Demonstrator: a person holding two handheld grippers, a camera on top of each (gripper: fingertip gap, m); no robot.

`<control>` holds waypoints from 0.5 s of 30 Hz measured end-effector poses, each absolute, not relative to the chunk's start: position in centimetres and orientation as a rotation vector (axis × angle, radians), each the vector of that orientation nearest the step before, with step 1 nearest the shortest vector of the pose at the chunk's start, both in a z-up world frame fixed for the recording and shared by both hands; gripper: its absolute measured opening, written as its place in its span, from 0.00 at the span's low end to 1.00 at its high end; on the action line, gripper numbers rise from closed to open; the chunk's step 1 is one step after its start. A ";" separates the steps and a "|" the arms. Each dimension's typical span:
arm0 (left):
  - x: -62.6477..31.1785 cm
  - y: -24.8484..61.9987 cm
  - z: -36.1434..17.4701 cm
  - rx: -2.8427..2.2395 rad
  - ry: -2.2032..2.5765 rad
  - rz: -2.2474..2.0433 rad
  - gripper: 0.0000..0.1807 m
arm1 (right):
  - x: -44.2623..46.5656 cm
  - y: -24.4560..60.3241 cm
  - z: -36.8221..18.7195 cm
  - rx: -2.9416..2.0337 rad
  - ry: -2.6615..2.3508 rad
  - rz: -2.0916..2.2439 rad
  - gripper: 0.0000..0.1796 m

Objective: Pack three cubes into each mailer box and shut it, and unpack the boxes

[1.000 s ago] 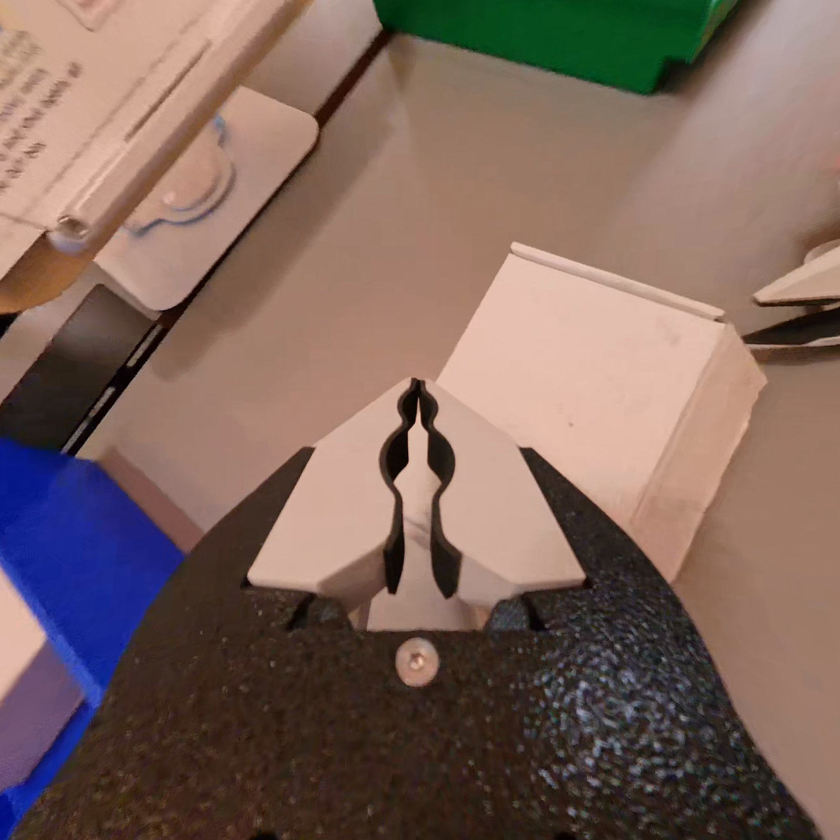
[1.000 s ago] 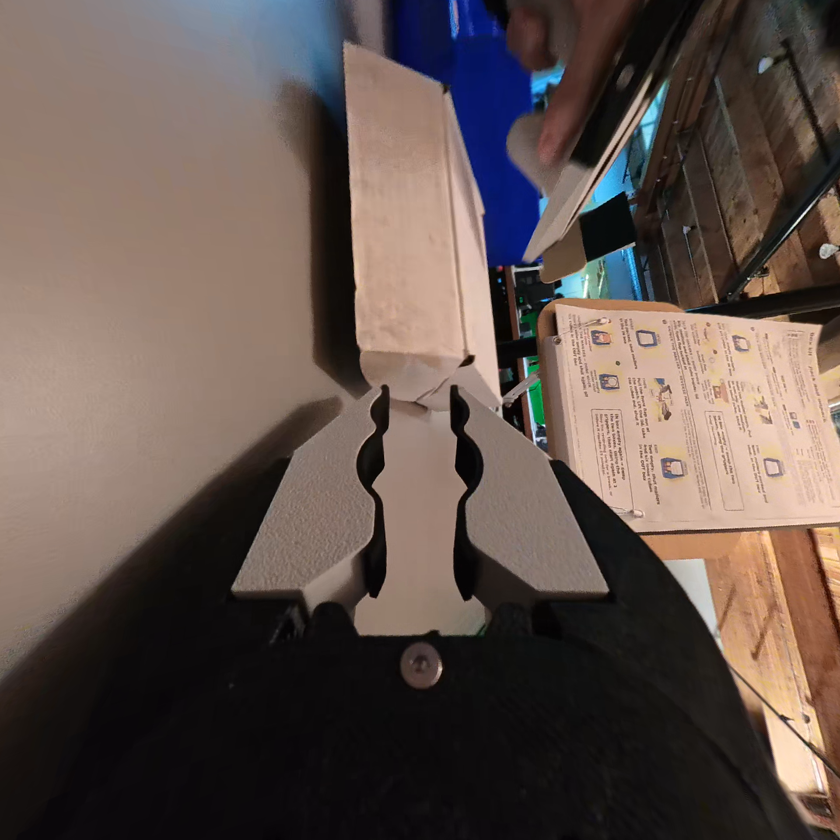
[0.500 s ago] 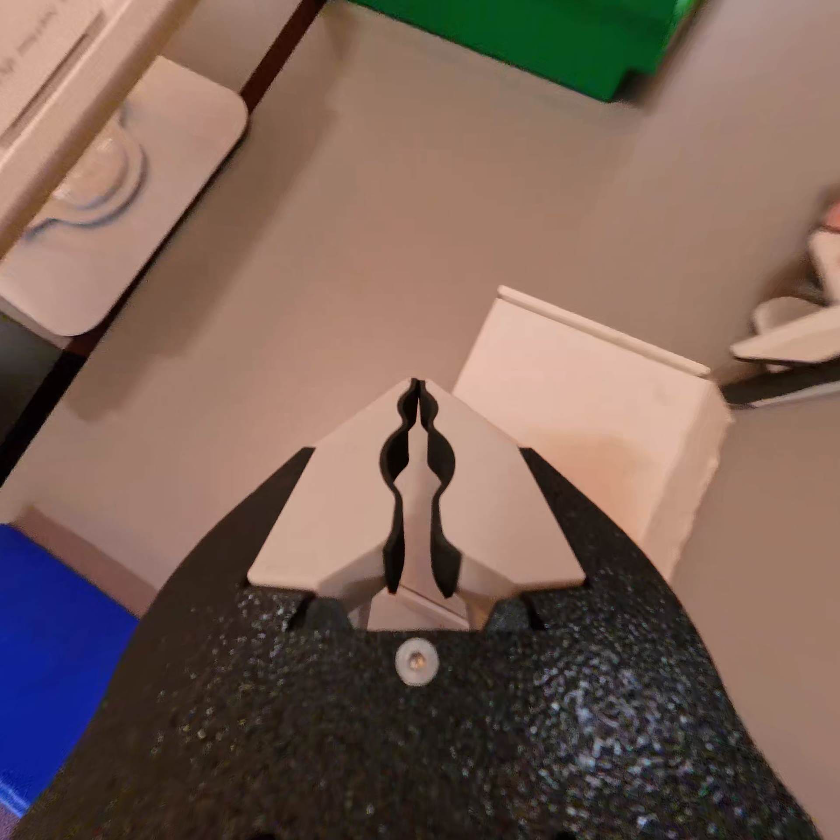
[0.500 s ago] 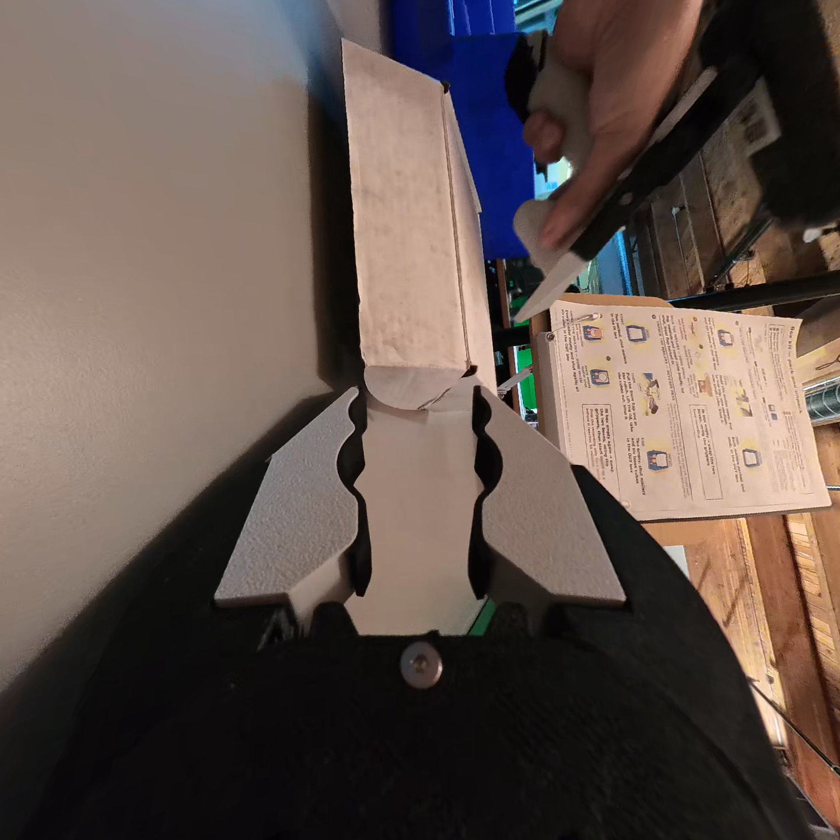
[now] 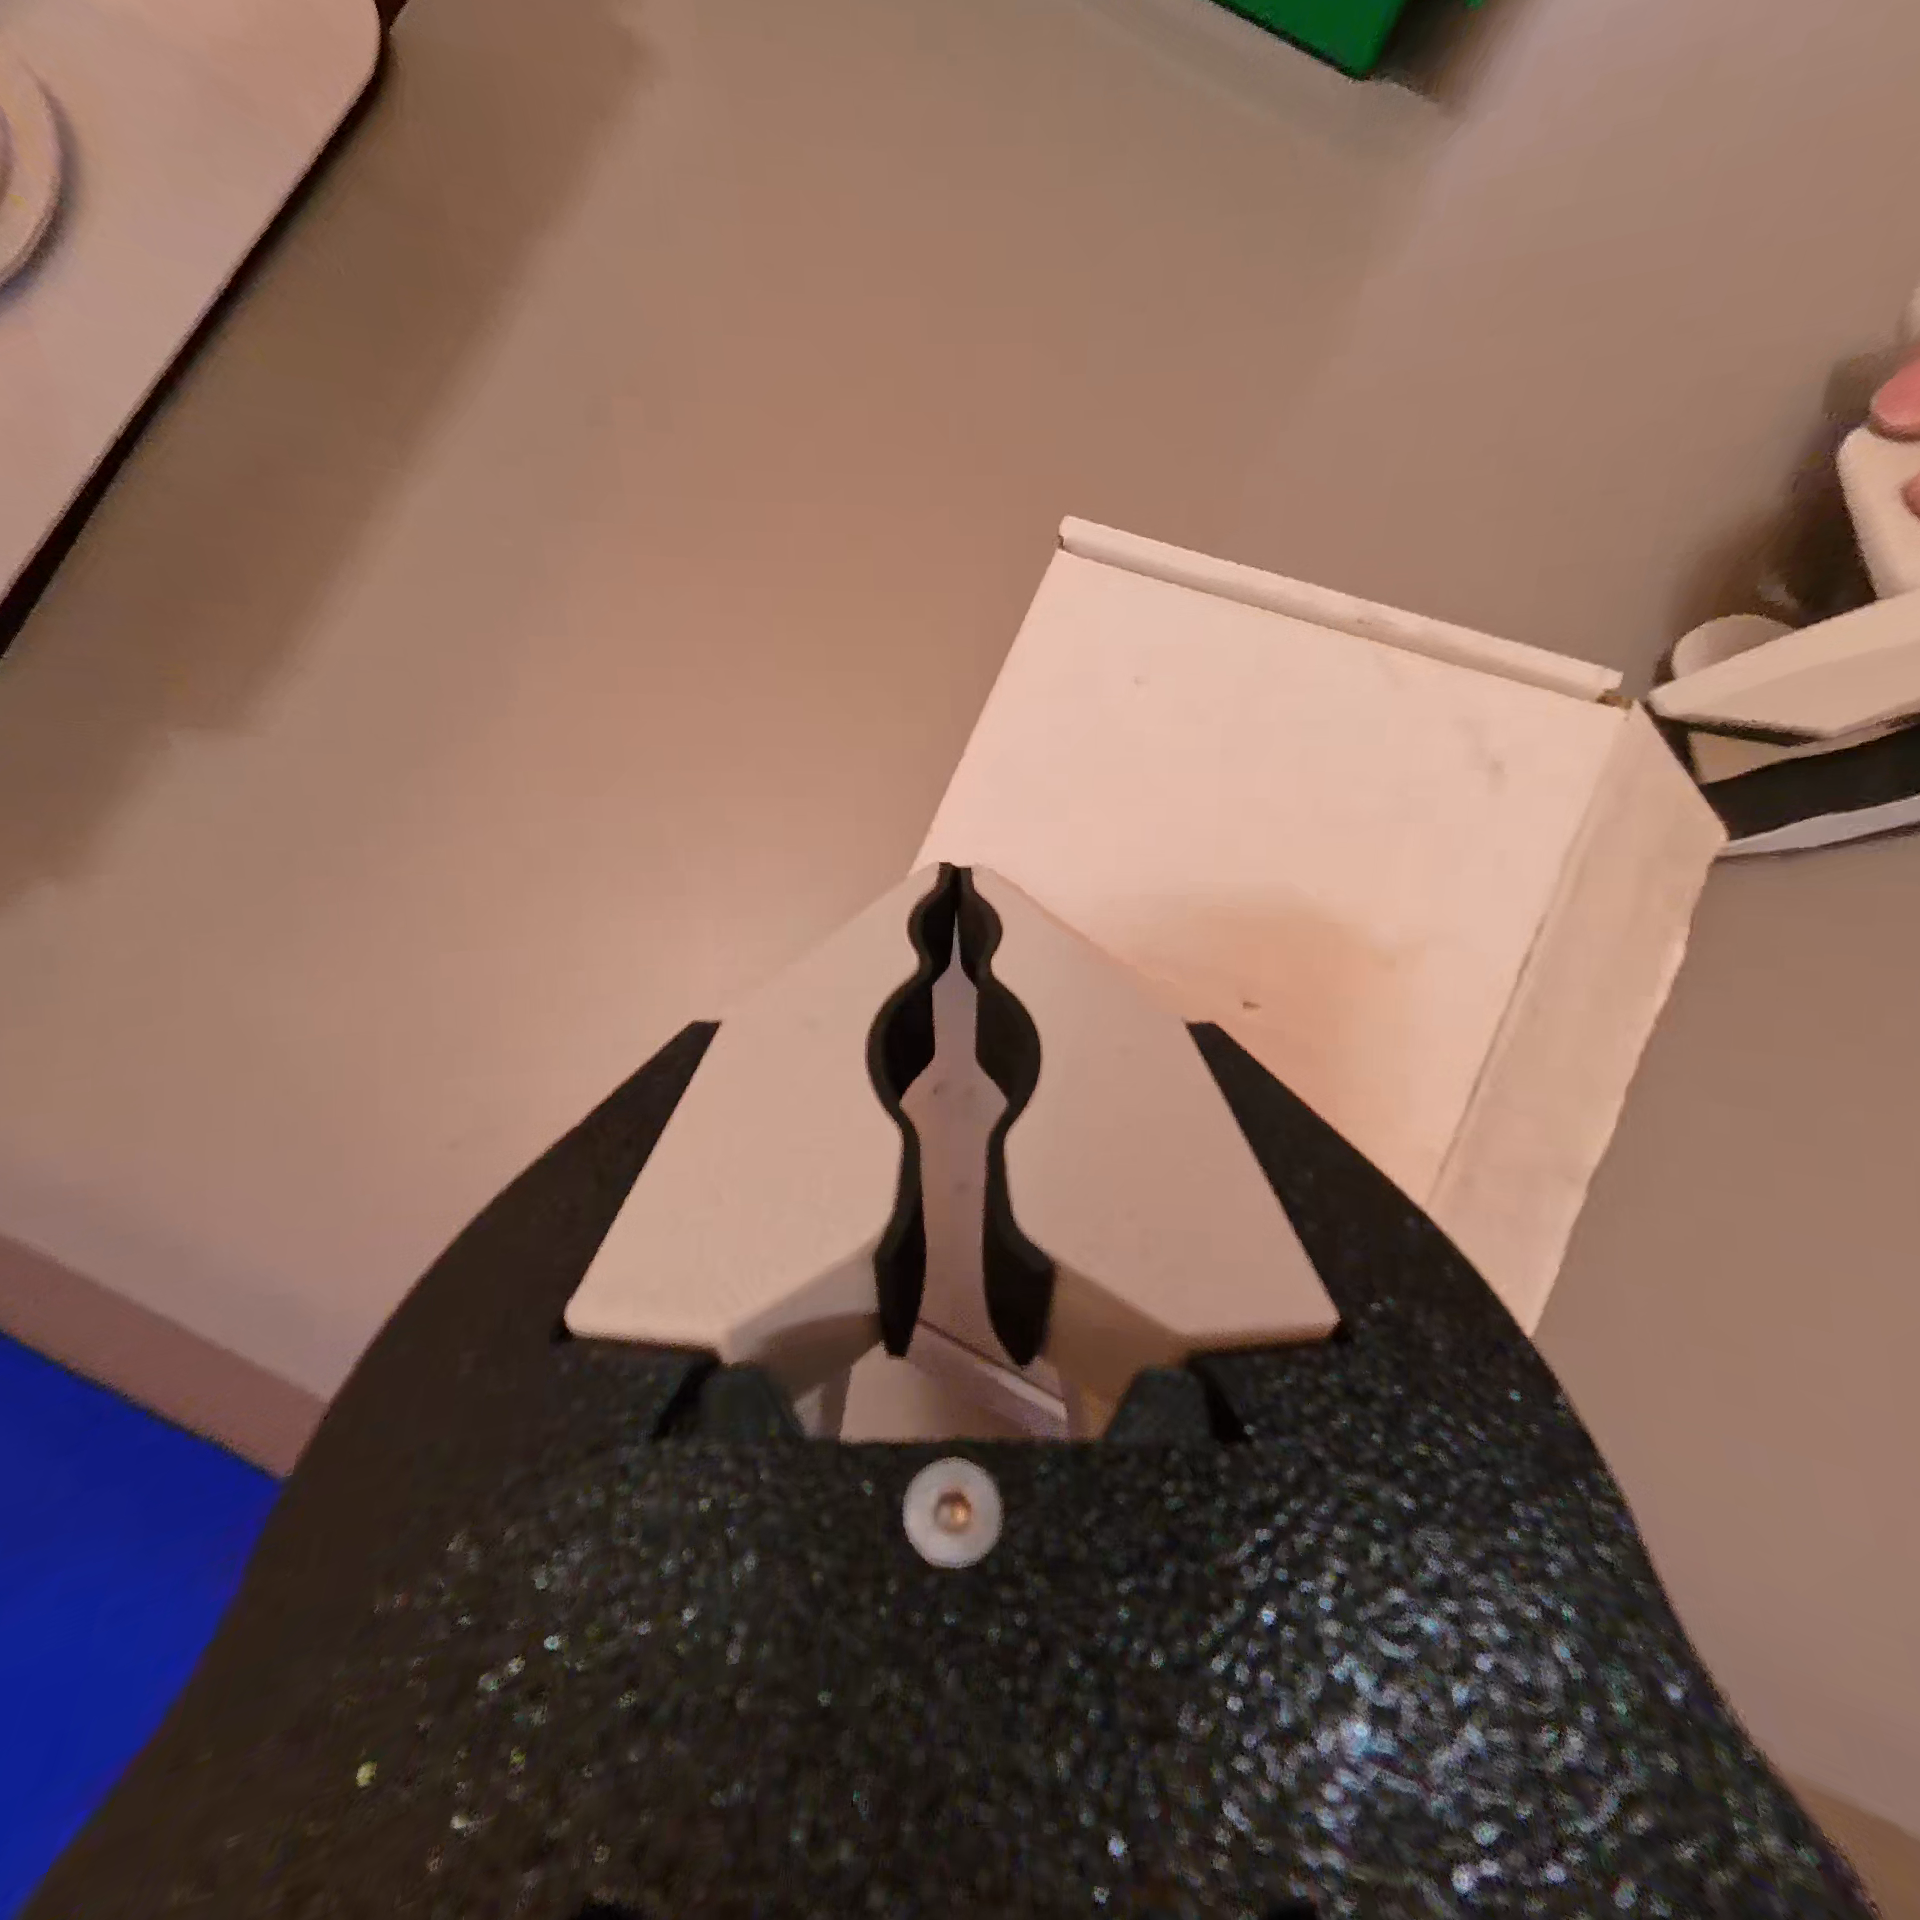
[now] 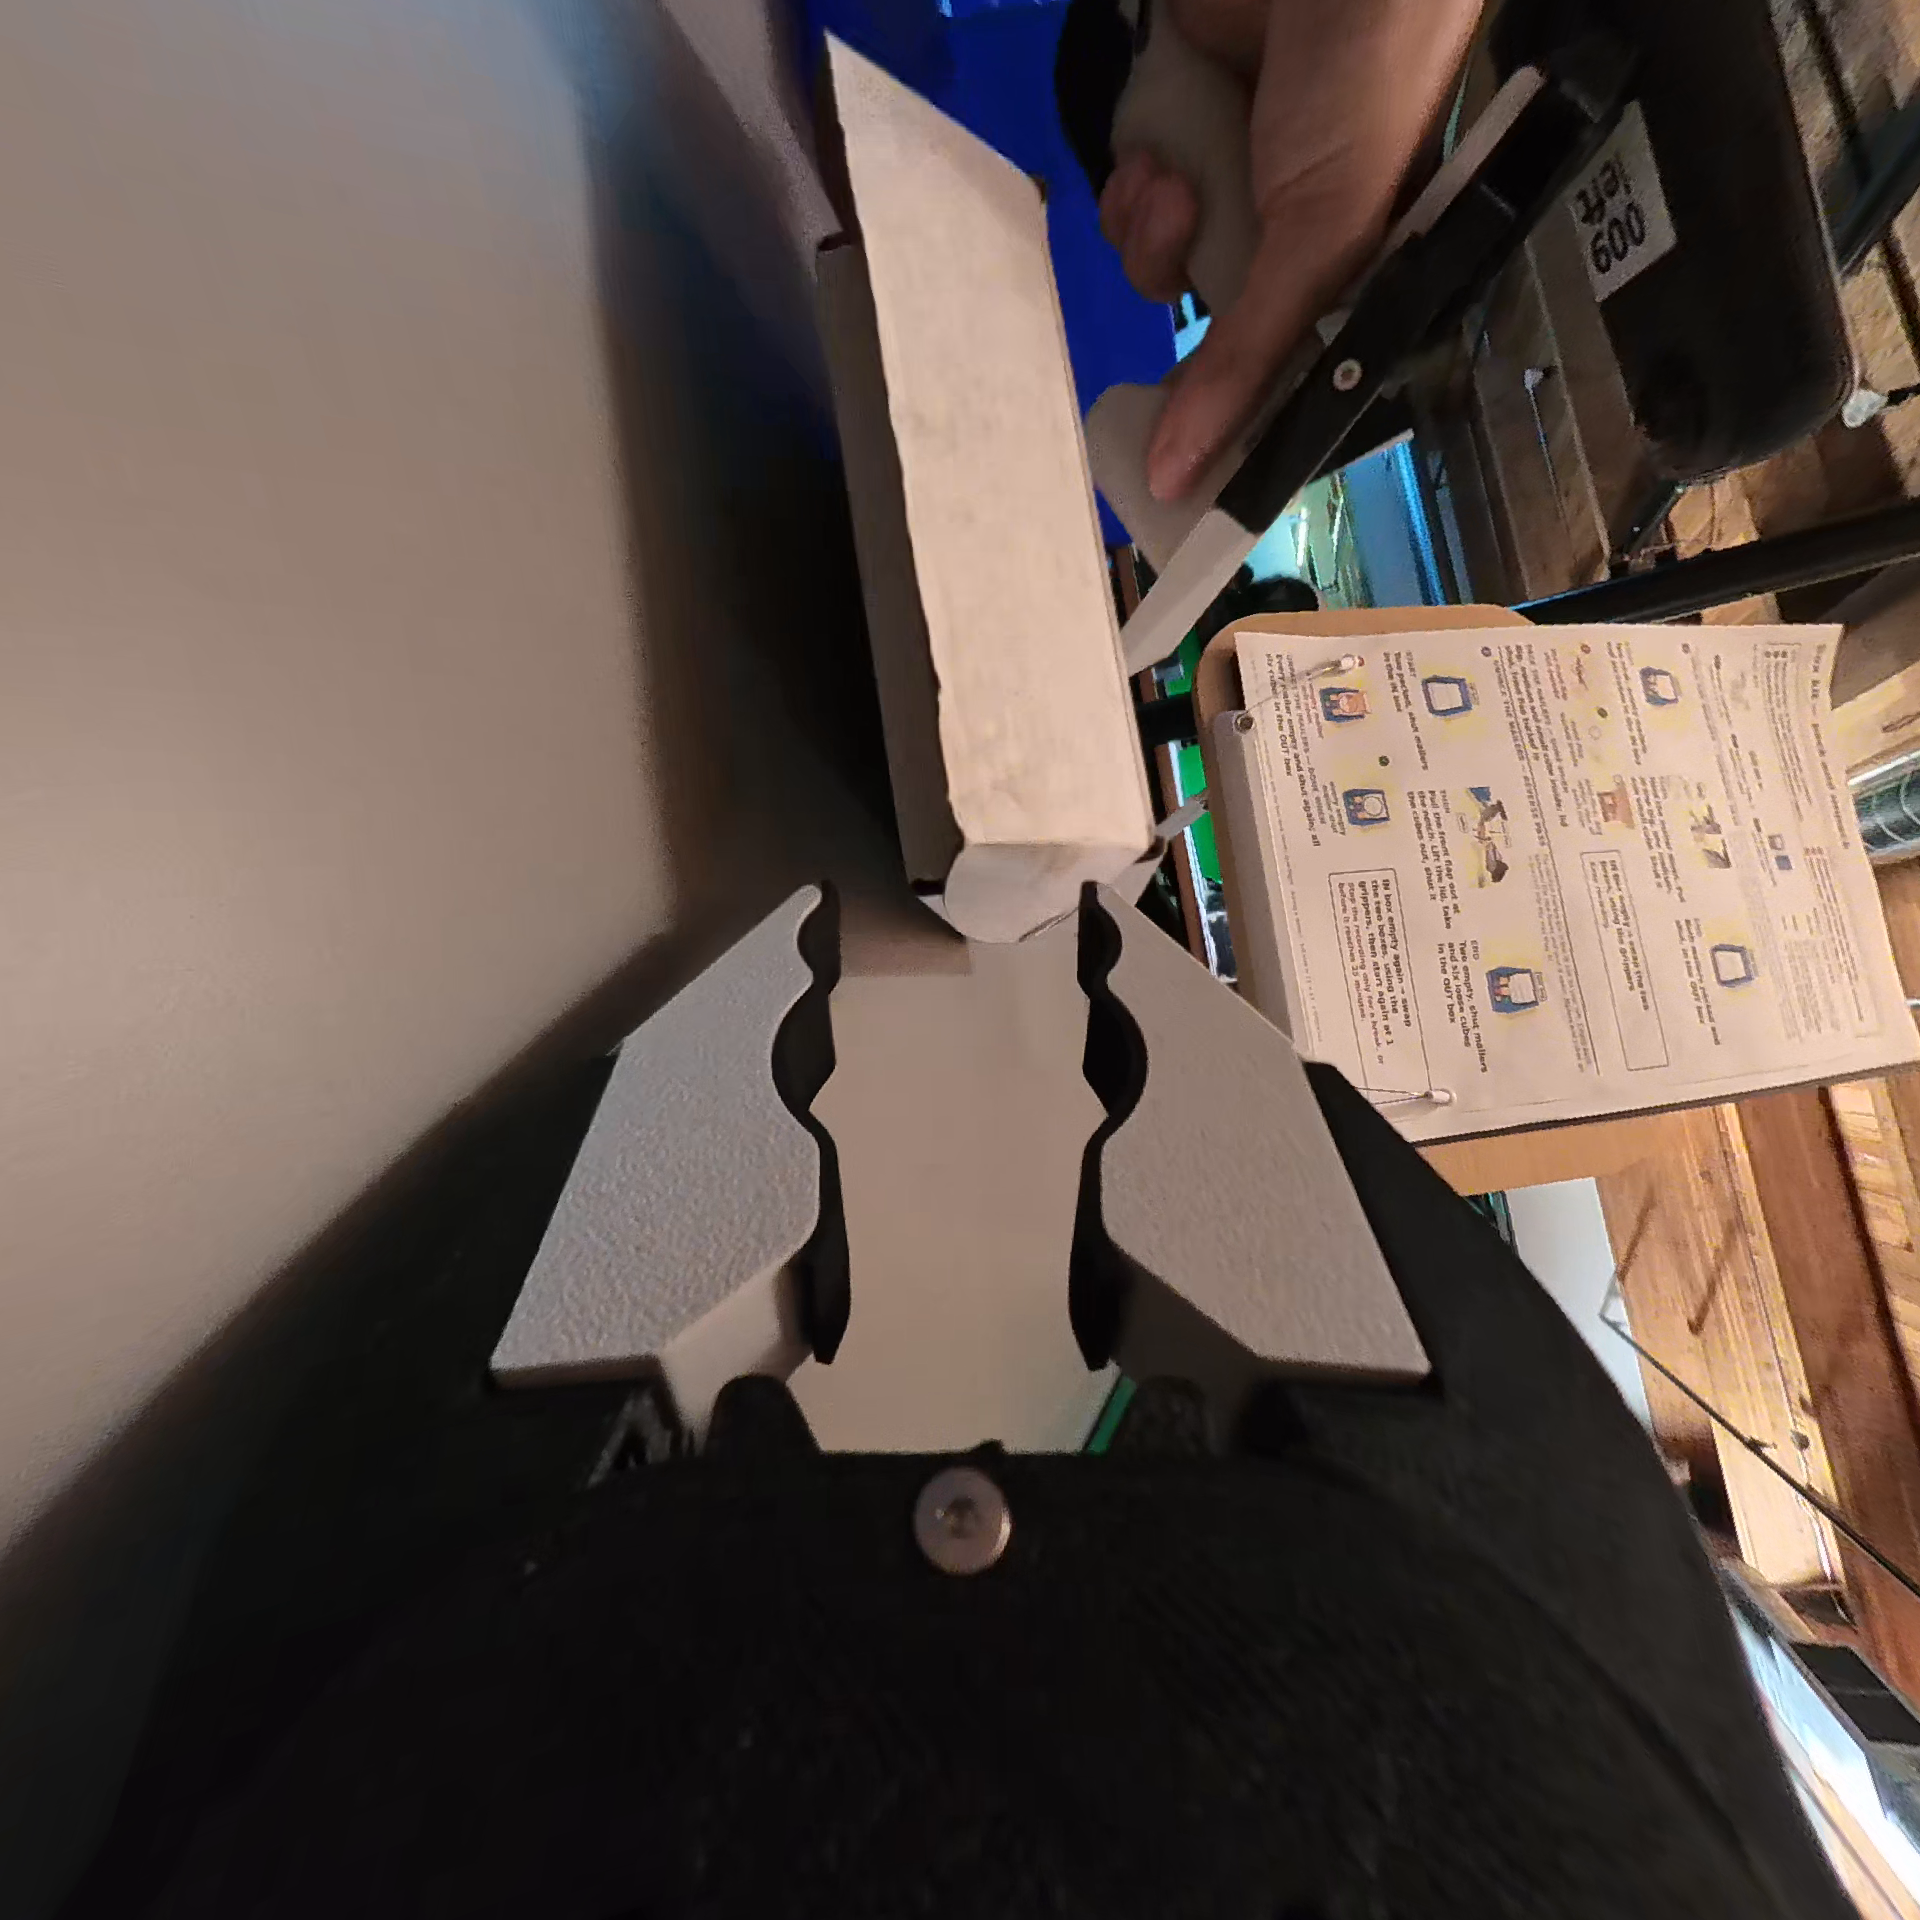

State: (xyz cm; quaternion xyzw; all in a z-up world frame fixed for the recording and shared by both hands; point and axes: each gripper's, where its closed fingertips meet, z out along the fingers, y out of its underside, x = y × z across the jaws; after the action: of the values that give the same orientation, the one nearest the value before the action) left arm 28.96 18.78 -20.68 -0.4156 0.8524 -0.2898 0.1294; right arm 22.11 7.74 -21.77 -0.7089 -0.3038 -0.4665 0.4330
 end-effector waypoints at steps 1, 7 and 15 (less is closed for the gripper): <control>29.0 18.8 -20.7 -1.228 2.469 -0.859 0.00 | 22.3 7.9 -21.6 -1.765 -0.750 -1.177 0.24; 29.3 19.0 -20.7 -1.289 2.405 -0.926 0.00 | 23.2 8.3 -20.3 -1.793 -0.575 -1.199 0.11; 29.5 19.2 -20.8 -1.320 2.372 -0.860 0.00 | 22.6 7.8 -19.5 -1.833 -0.200 -0.831 0.04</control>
State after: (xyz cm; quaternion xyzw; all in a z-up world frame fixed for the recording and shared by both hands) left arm 29.46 19.17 -20.76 -0.4585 0.8240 -0.2987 0.1469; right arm 22.59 7.84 -19.50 -0.7679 -0.0837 -0.3483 0.5310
